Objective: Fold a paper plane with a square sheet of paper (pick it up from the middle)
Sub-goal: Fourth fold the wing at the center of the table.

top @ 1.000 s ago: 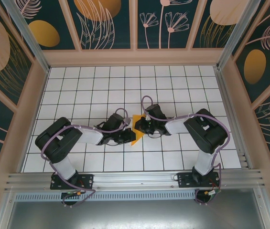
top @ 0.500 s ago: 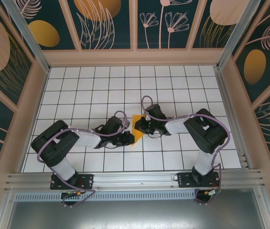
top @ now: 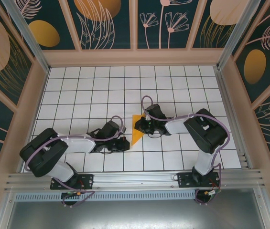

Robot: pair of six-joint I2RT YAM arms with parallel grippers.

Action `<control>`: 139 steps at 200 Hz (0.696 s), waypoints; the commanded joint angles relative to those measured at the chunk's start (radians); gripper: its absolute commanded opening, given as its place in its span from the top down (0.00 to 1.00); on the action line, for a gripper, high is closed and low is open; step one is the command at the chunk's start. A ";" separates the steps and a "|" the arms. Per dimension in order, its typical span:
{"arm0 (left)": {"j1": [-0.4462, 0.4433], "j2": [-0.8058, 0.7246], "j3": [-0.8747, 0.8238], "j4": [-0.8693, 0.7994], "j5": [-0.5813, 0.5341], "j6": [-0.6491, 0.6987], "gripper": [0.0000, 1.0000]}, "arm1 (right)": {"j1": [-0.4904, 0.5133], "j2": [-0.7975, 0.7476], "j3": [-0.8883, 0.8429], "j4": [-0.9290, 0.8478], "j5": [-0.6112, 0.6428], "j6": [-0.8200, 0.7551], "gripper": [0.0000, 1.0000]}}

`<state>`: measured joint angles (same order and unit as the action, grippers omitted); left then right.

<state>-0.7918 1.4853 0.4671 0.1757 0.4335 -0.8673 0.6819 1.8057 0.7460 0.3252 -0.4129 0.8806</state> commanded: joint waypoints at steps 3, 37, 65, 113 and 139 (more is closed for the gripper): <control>-0.006 -0.080 0.019 -0.090 -0.052 0.008 0.92 | -0.002 0.066 -0.020 -0.107 0.091 0.006 0.88; -0.005 -0.089 0.071 -0.012 -0.110 -0.026 0.91 | -0.001 0.068 -0.027 -0.097 0.091 0.021 0.88; -0.005 -0.008 0.121 0.105 -0.103 -0.053 0.89 | -0.001 0.066 -0.033 -0.090 0.091 0.032 0.88; -0.005 0.141 0.168 0.197 -0.107 -0.070 0.89 | -0.002 0.066 -0.039 -0.075 0.086 0.043 0.88; -0.004 0.195 0.168 0.174 -0.119 -0.067 0.89 | -0.001 0.063 -0.040 -0.076 0.087 0.041 0.88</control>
<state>-0.7925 1.6367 0.6201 0.3298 0.3351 -0.9222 0.6819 1.8057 0.7437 0.3332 -0.4091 0.9230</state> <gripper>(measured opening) 0.108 0.118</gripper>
